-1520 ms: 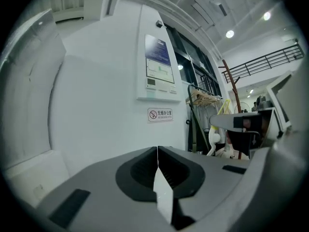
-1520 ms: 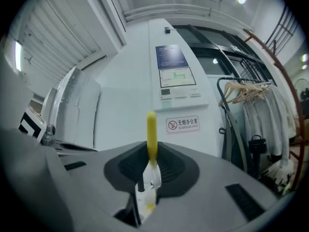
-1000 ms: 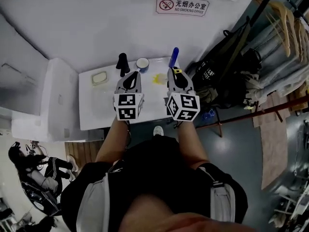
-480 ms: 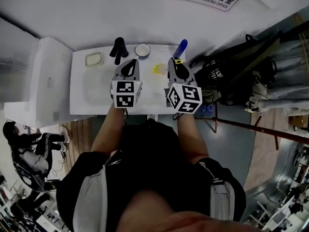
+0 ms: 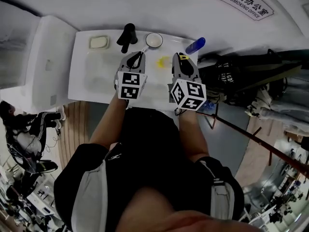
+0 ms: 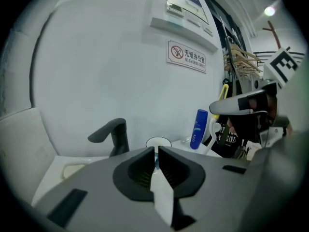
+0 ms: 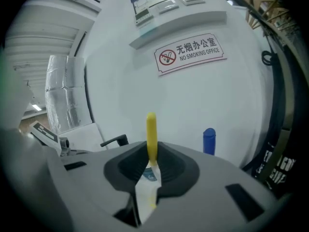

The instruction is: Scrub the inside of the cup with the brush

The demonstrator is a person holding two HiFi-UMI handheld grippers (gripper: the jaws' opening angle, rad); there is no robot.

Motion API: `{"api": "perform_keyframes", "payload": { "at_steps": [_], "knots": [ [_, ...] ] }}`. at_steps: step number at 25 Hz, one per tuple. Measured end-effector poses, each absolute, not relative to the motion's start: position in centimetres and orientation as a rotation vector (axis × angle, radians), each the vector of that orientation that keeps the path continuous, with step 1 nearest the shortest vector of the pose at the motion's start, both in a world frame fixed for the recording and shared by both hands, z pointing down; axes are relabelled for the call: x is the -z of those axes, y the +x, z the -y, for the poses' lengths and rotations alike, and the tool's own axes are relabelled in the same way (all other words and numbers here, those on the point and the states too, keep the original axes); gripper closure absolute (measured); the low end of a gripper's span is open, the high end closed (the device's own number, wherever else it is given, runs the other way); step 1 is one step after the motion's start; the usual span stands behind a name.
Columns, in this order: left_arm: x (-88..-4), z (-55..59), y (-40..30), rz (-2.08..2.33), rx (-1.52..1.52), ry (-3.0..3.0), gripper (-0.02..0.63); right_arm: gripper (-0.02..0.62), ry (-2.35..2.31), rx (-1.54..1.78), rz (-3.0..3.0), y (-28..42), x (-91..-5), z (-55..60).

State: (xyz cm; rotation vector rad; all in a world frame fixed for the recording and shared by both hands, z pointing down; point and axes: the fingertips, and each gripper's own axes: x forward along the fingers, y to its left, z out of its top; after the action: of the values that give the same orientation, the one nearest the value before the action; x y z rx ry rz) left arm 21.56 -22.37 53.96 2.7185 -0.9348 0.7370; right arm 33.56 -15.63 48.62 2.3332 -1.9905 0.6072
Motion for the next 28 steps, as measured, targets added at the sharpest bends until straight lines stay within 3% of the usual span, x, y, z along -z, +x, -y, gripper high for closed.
{"api": "perform_keyframes", "payload": {
  "at_steps": [2, 4, 8, 28],
  "knots": [
    [-55.1, 22.4, 22.0, 0.886, -0.761, 2.715, 0.553, 0.538, 2.314, -0.615, 1.989, 33.6, -49.1, 16.1],
    [-56.1, 22.2, 22.6, 0.818, -0.782, 2.732, 0.377, 0.538, 2.305, -0.623, 1.987, 33.8, -49.5, 16.5],
    [-57.2, 22.6, 23.4, 0.796, -0.778, 2.775, 0.285, 0.538, 2.295, -0.637, 1.979, 34.5, -50.1, 16.9],
    [-62.5, 26.8, 28.5, 0.808, -0.878, 2.813, 0.227, 0.538, 2.236, -0.682, 1.982, 37.7, -51.9, 17.2]
  ]
}}
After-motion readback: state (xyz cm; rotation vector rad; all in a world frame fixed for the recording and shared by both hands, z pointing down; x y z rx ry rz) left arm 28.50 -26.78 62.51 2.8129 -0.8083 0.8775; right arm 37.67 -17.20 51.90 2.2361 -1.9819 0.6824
